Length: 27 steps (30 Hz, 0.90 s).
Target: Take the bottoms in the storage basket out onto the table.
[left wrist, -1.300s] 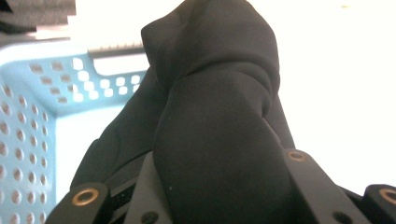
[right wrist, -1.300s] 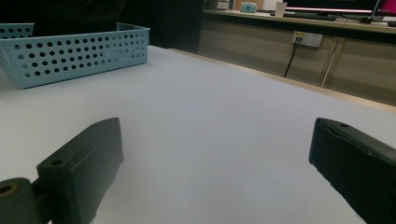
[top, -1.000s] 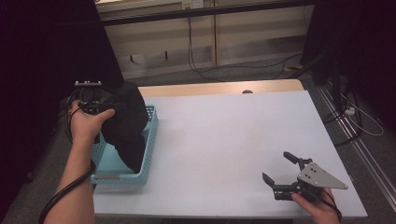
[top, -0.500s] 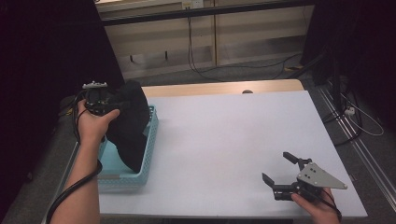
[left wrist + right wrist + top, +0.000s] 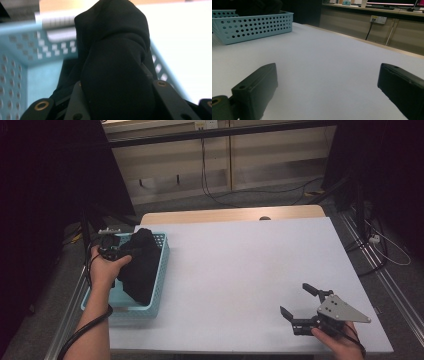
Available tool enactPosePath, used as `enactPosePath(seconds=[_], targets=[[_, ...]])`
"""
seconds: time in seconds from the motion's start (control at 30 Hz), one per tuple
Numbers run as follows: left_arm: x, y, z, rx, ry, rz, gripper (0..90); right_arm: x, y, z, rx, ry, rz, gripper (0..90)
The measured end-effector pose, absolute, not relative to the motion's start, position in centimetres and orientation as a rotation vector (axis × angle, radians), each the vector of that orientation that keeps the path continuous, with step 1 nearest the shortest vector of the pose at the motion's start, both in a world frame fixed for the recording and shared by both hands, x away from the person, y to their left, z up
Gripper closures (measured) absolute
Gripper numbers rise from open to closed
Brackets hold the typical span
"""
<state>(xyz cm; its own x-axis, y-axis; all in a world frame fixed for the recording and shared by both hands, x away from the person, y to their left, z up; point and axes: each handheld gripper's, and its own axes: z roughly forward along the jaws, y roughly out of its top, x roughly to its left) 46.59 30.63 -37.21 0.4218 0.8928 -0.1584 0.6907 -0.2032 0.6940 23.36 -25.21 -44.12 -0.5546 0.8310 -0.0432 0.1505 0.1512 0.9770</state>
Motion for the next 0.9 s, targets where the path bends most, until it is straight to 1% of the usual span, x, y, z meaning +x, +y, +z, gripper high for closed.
enactPosePath(seconds=[0.07,0.13,0.17,0.2,0.23,0.27,0.3,0.33,0.37,0.4,0.43,0.47,0.53,0.6,0.73,0.9], targets=[[45.9,31.1,-38.4,2.004,1.355,0.330,64.5,23.4,-25.1,-44.1,0.934,1.838,1.442,2.0],[45.7,31.2,-38.9,2.021,1.358,0.330,60.5,23.4,-25.0,-44.2,0.921,1.850,1.437,2.1],[45.6,31.2,-39.3,2.038,1.364,0.321,60.5,23.4,-25.0,-44.2,0.921,1.850,1.437,2.1],[45.4,31.3,-39.7,2.053,1.361,0.332,50.8,23.4,-24.8,-44.2,0.912,1.862,1.429,2.1],[45.3,31.4,-40.0,2.077,1.356,0.343,43.9,23.3,-24.7,-44.2,0.904,1.866,1.426,2.1],[45.2,31.4,-40.4,2.101,1.348,0.359,43.9,23.3,-24.7,-44.2,0.904,1.866,1.426,2.1],[45.1,31.3,-40.9,2.121,1.339,0.382,35.1,23.3,-24.7,-44.2,0.898,1.871,1.422,2.1],[45.1,31.4,-41.2,2.145,1.341,0.382,25.2,23.3,-24.6,-44.2,0.894,1.873,1.422,2.0],[45.1,31.5,-41.7,2.163,1.358,0.385,17.1,23.3,-24.6,-44.2,0.892,1.873,1.422,2.1],[45.1,31.6,-42.1,2.165,1.378,0.384,12.1,23.3,-24.6,-44.2,0.889,1.873,1.422,2.0],[45.0,31.6,-42.6,2.177,1.376,0.389,4.5,23.3,-24.5,-44.2,0.889,1.874,1.420,2.0],[45.0,31.7,-43.1,2.180,1.375,0.384,1.4,23.3,-24.5,-44.2,0.888,1.876,1.421,2.0],[45.0,31.8,-43.9,2.187,1.377,0.370,0.0,23.3,-24.5,-44.2,0.887,1.876,1.422,2.0],[45.1,31.9,-44.2,2.144,1.397,0.363,0.0,23.3,-24.5,-44.2,0.884,1.878,1.422,2.0],[45.0,31.9,-45.0,2.115,1.366,0.421,0.0,23.3,-24.4,-44.2,0.887,1.880,1.428,2.0],[45.1,31.7,-45.1,2.130,1.386,0.426,0.0,23.3,-24.4,-44.2,0.887,1.879,1.429,2.0]])
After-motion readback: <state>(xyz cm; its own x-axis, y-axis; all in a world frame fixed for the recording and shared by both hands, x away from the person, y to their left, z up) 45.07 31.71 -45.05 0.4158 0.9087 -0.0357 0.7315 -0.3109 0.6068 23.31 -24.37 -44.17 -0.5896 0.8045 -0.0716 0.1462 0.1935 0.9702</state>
